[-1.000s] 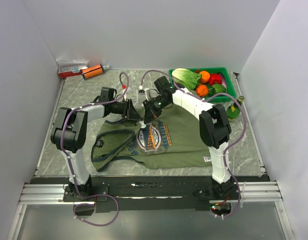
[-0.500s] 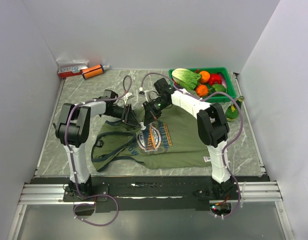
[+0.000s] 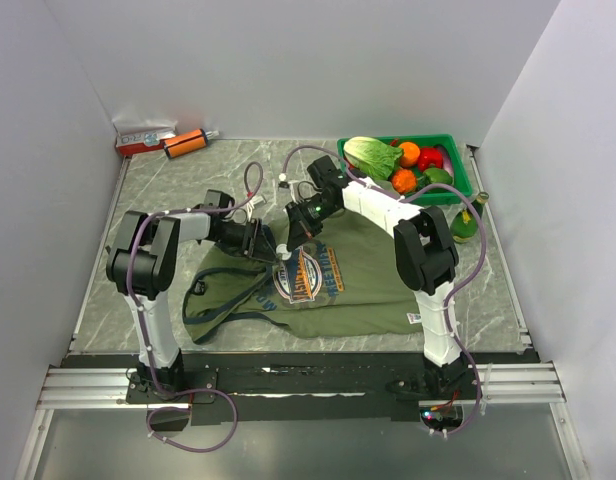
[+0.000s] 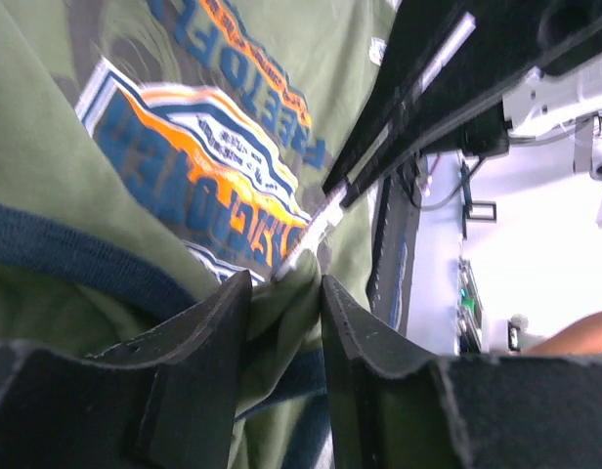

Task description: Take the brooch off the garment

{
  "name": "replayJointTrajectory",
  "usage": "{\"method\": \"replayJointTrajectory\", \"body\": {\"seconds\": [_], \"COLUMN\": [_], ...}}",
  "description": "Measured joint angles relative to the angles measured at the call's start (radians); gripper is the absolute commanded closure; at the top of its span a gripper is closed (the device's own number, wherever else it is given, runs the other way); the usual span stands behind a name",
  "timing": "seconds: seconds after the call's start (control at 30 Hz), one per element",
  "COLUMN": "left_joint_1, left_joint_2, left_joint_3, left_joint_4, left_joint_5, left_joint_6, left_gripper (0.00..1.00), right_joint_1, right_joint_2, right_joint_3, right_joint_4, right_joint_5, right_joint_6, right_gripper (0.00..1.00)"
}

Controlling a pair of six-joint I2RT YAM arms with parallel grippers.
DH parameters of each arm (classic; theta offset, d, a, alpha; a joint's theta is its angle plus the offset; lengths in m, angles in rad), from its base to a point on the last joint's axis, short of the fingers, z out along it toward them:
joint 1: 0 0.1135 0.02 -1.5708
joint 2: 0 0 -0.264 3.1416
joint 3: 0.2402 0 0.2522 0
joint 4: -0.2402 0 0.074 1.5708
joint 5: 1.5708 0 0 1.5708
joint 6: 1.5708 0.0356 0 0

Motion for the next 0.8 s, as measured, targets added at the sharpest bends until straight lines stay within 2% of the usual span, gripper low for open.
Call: {"method": "replayJointTrajectory", "body": {"seconds": [0.2,0.8], "left_joint_1": [0.0,0.002], "left_joint_2": [-0.001,0.004], "left_joint_3": [0.001,0.01], "left_joint_4": [0.101,0.147], "left_joint_5": [-0.01,-0.026], "left_joint_6": [-0.093,-0.159], "left_gripper": [0.61,0.74], "right_joint_1": [0.0,0.0], "right_joint_2": [0.0,0.032], "right_joint_3": [0.001,0.016], "right_joint_4": [0.002,0.01], "right_joint_5": [0.0,0.0], "right_joint_6": [0.005,0.026], "right_gripper": [1.0,1.0]}}
